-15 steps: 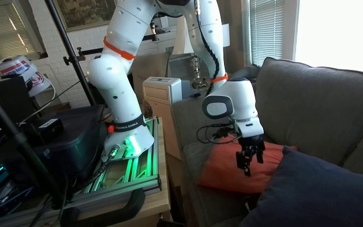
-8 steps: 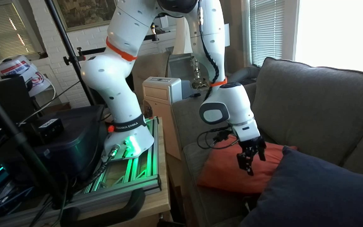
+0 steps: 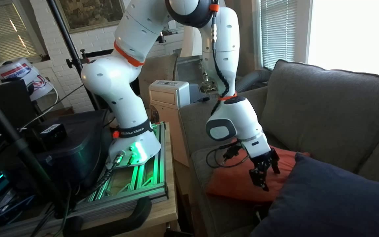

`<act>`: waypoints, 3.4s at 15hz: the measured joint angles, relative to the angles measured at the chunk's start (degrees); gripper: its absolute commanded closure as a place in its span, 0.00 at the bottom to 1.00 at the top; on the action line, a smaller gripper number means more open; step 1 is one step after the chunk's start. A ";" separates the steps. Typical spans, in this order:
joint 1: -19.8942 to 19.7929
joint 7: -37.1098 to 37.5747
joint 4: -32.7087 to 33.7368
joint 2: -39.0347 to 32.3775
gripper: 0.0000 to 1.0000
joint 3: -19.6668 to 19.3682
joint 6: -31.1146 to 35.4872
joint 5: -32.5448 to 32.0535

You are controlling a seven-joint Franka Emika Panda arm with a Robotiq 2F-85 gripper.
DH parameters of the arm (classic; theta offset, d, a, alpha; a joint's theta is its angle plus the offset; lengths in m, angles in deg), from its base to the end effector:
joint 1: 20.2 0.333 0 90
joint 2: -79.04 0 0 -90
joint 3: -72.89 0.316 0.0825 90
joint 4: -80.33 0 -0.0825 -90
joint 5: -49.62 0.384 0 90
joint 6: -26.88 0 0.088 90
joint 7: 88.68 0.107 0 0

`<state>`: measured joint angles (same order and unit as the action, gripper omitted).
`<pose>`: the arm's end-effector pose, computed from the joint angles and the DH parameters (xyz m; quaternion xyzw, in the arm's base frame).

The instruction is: Move the dark blue pillow to the right then move the orange pillow to the left.

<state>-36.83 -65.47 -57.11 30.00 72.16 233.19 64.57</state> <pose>0.4160 -0.1653 0.0170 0.8740 -0.4529 0.1733 0.0322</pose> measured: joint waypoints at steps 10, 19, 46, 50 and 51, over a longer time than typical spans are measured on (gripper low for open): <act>-1.97 -0.59 3.21 -5.61 0.88 1.10 3.39 -3.08; -3.05 -0.58 3.38 -0.78 0.98 4.12 -9.57 -2.00; -16.64 -43.87 8.65 14.33 0.98 28.42 -40.77 -1.00; -17.11 -51.11 11.00 14.75 0.98 30.27 -44.82 -0.99; -17.22 -53.11 11.53 14.83 0.98 30.74 -45.54 -0.94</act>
<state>-54.05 -118.58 -45.58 44.83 102.89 187.66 63.63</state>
